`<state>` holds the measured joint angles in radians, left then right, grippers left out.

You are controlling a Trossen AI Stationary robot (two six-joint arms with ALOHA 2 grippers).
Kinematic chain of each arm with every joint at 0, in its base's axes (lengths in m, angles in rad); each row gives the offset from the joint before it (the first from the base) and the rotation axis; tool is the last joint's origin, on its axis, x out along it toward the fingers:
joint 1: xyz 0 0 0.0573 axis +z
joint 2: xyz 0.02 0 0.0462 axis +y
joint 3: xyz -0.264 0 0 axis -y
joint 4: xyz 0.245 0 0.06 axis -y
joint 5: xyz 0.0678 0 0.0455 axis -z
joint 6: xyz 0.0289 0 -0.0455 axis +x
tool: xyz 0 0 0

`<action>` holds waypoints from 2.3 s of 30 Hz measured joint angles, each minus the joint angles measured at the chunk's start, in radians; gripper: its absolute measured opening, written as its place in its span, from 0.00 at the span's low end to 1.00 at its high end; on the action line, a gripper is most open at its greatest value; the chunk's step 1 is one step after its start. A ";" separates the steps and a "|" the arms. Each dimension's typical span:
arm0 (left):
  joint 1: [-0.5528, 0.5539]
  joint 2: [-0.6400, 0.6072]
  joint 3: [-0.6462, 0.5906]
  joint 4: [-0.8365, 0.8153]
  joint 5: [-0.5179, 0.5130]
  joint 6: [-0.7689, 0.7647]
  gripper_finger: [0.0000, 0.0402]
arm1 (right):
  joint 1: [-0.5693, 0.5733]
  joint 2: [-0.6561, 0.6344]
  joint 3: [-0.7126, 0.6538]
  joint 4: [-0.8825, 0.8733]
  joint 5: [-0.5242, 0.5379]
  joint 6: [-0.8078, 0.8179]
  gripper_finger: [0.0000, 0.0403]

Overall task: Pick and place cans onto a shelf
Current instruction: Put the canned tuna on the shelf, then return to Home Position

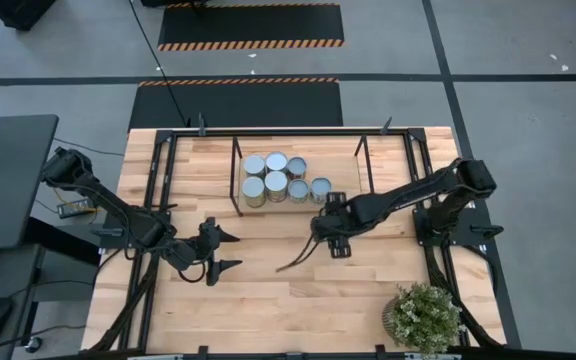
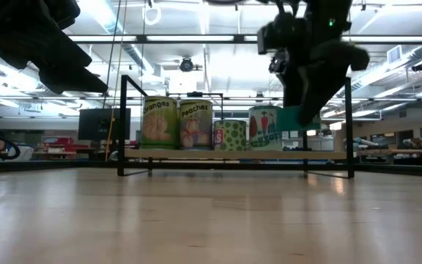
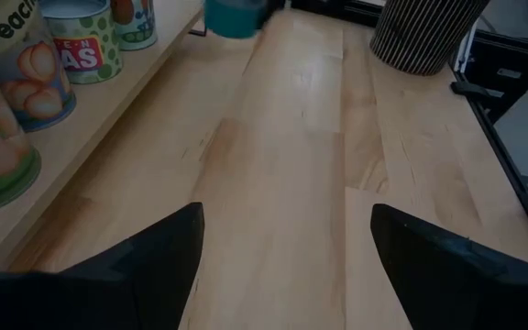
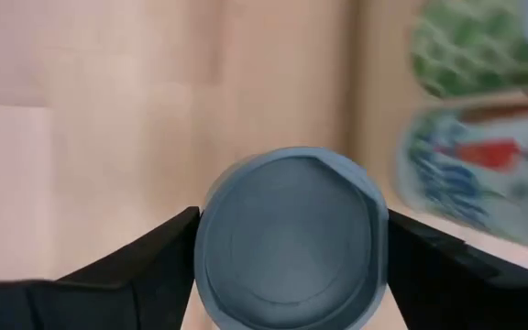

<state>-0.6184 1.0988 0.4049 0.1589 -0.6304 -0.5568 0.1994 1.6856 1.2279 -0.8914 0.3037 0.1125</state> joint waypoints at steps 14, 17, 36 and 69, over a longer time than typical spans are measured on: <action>0.000 0.000 0.000 0.001 0.000 -0.007 0.79 | -0.167 -0.084 -0.155 0.066 -0.006 -0.045 0.76; 0.000 0.000 0.000 0.001 0.000 -0.008 0.79 | -0.205 -0.084 -0.156 0.052 -0.009 -0.064 0.76; 0.000 0.000 0.000 0.001 0.000 -0.008 0.79 | -0.326 -0.083 -0.156 0.041 -0.036 -0.116 0.87; -0.064 -0.134 0.000 0.019 -0.110 0.179 0.79 | -0.228 -0.557 -0.289 0.264 0.036 -0.072 0.93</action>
<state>-0.6822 0.9646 0.4049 0.1780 -0.7404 -0.3777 -0.0284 1.1283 0.9391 -0.6270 0.3401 0.0400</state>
